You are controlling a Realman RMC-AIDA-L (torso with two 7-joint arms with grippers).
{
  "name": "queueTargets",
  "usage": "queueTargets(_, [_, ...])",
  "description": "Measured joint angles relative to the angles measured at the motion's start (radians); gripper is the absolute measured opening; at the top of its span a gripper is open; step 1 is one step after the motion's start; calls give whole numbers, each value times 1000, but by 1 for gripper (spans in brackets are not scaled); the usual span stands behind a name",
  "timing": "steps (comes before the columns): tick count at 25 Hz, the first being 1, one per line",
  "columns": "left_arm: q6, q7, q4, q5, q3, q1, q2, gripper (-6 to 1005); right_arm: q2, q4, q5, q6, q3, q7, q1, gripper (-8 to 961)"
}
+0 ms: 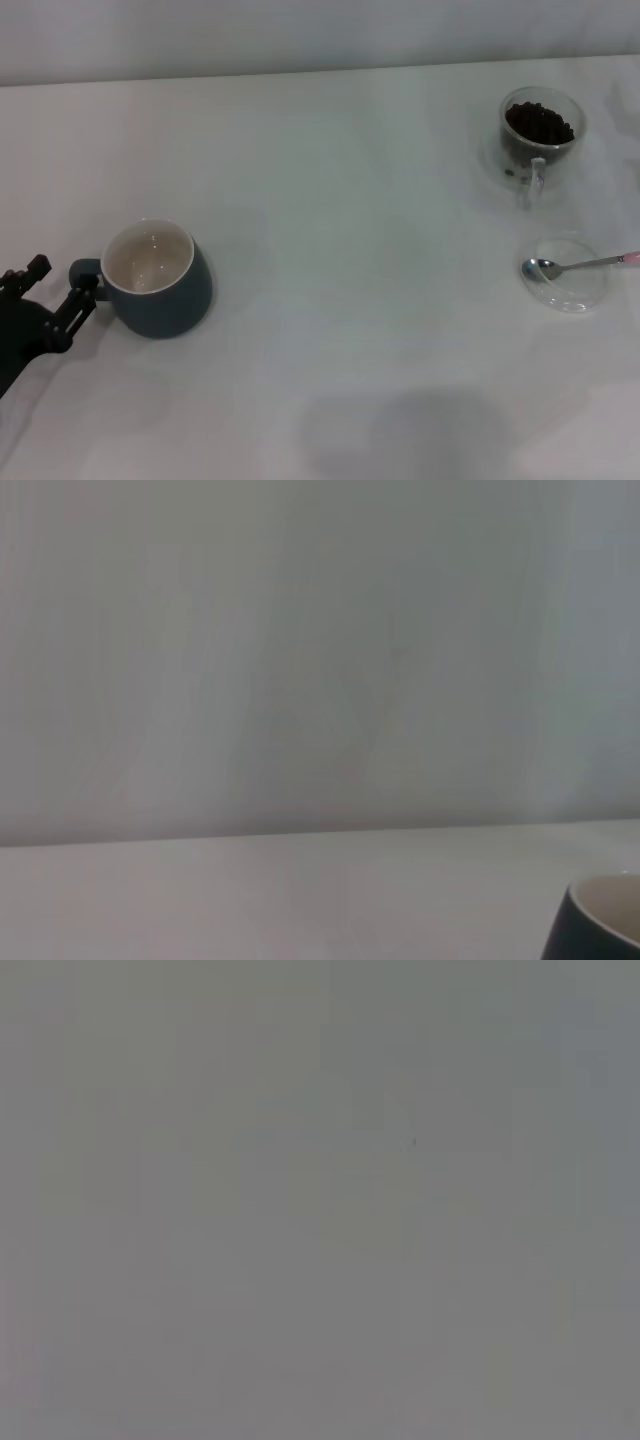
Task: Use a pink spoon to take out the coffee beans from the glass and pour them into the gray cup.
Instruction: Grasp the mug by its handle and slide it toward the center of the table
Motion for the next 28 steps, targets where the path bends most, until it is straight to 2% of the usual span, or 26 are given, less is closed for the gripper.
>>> queueTargets(5, [23, 1, -4, 2, 0, -16, 1, 602, -1, -2, 1, 0, 3, 0, 4, 864])
queueTargets(21, [42, 54, -33, 3, -2, -24, -4, 221, 1, 0, 2, 0, 9, 0, 7, 863])
queueTargets(28, [72, 68, -70, 21, -1, -33, -6, 190, 0, 0, 2, 0, 8, 1, 16, 863])
